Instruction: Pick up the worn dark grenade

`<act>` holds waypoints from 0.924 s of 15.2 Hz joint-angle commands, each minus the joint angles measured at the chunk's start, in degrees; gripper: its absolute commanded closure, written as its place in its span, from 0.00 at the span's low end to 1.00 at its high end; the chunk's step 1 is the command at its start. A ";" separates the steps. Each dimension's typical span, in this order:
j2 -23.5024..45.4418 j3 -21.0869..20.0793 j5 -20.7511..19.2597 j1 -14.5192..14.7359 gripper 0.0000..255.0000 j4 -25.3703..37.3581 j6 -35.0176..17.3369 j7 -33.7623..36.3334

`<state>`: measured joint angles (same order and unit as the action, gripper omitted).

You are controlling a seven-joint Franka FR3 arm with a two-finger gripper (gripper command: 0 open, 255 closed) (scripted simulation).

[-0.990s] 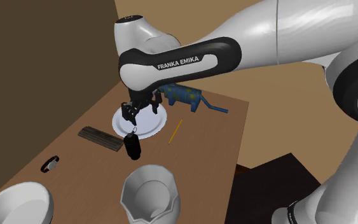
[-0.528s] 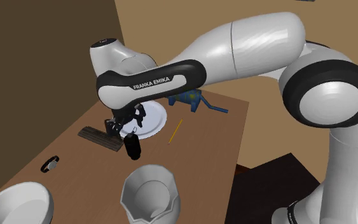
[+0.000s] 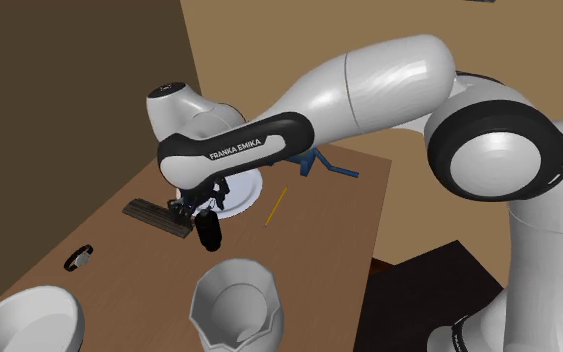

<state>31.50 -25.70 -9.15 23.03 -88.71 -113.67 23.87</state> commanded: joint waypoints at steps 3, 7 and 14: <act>0.06 0.04 -0.04 -0.05 1.00 -0.26 -0.35 -0.03; 0.01 0.04 -0.03 -0.08 1.00 -0.32 -0.36 -0.06; -1.02 -0.26 0.45 -0.14 1.00 1.36 2.27 -0.22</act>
<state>30.77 -25.89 -8.83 22.93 -87.62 -111.94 23.69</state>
